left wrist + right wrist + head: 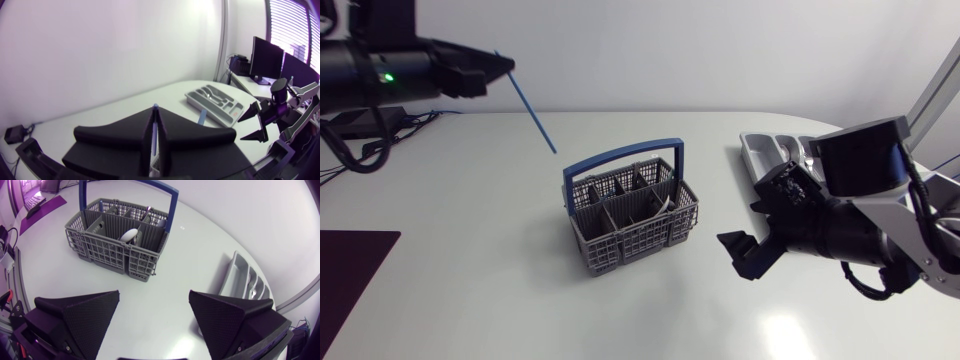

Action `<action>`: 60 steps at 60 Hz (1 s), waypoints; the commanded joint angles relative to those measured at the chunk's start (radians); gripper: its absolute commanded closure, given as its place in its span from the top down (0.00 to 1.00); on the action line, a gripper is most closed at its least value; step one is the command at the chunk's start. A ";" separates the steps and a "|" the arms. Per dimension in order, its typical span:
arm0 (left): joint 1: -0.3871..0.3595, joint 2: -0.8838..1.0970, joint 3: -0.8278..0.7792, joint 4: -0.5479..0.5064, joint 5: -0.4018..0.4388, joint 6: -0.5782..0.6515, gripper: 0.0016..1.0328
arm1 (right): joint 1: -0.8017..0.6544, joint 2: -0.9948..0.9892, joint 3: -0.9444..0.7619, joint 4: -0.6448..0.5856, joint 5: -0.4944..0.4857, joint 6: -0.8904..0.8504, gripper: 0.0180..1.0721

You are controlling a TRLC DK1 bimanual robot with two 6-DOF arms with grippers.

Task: Unload the cutlery basket into the drawer organizer.

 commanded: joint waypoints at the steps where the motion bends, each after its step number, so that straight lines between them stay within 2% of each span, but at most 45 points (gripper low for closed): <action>1: -0.019 -0.102 -0.022 0.036 -0.026 0.020 0.03 | 0.017 -0.036 -0.018 -0.006 0.011 0.004 0.95; 7: -0.057 -0.151 -0.009 0.047 -0.064 -0.006 0.03 | 0.026 -0.076 0.000 -0.012 0.010 0.005 0.95; 21: -0.166 -0.116 0.034 0.025 -0.062 -0.166 0.03 | 0.061 -0.140 0.063 -0.029 0.005 0.033 0.95; 25: -0.193 -0.084 0.038 0.024 -0.036 -0.218 0.03 | 0.092 -0.146 0.086 -0.031 0.001 0.038 0.95; 32: -0.243 0.013 0.038 0.018 0.057 -0.304 0.03 | 0.130 -0.123 0.123 -0.029 -0.038 0.038 0.95; 45: -0.296 0.137 0.063 0.004 0.177 -0.344 0.03 | 0.178 -0.031 0.201 -0.029 -0.131 0.056 0.93; 46: -0.301 0.163 0.074 -0.004 0.209 -0.353 0.03 | 0.185 -0.025 0.207 -0.028 -0.137 0.056 0.92; 60: -0.348 0.228 0.104 -0.008 0.232 -0.359 0.03 | 0.211 0.090 0.275 -0.028 -0.211 0.056 0.87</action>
